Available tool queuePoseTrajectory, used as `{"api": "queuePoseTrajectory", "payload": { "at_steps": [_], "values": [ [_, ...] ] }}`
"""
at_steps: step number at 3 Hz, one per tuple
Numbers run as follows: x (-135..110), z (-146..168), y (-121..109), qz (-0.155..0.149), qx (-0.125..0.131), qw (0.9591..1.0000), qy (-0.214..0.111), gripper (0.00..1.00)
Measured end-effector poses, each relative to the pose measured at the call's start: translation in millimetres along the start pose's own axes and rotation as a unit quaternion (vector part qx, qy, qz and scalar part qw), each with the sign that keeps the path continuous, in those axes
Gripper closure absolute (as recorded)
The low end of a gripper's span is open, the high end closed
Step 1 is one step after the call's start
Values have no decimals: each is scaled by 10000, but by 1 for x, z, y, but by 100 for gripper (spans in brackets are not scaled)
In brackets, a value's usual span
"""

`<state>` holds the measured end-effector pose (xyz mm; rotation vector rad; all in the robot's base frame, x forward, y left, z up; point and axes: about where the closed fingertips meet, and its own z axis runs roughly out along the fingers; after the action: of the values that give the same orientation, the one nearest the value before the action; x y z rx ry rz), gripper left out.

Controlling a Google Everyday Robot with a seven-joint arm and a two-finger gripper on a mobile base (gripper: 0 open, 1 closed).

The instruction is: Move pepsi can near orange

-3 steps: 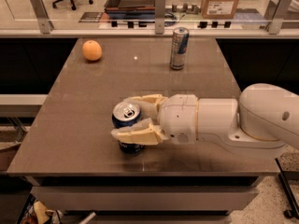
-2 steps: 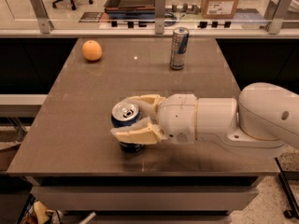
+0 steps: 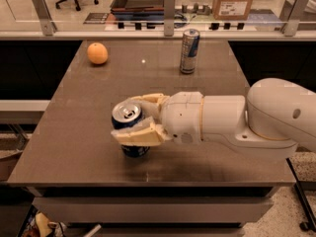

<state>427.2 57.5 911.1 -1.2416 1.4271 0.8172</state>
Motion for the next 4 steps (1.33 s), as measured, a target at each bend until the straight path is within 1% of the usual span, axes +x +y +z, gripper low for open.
{"api": "queuePoseTrajectory", "payload": {
  "at_steps": [1, 2, 3, 4],
  "values": [
    [-27, 15, -25, -49, 161, 9998, -52, 100],
    [-54, 36, -61, 2, 458, 9987, -209, 100],
    [-73, 58, -110, 122, 1035, 9941, -308, 100],
    [-80, 73, -154, 217, 1615, 9863, -254, 100]
  ]
}}
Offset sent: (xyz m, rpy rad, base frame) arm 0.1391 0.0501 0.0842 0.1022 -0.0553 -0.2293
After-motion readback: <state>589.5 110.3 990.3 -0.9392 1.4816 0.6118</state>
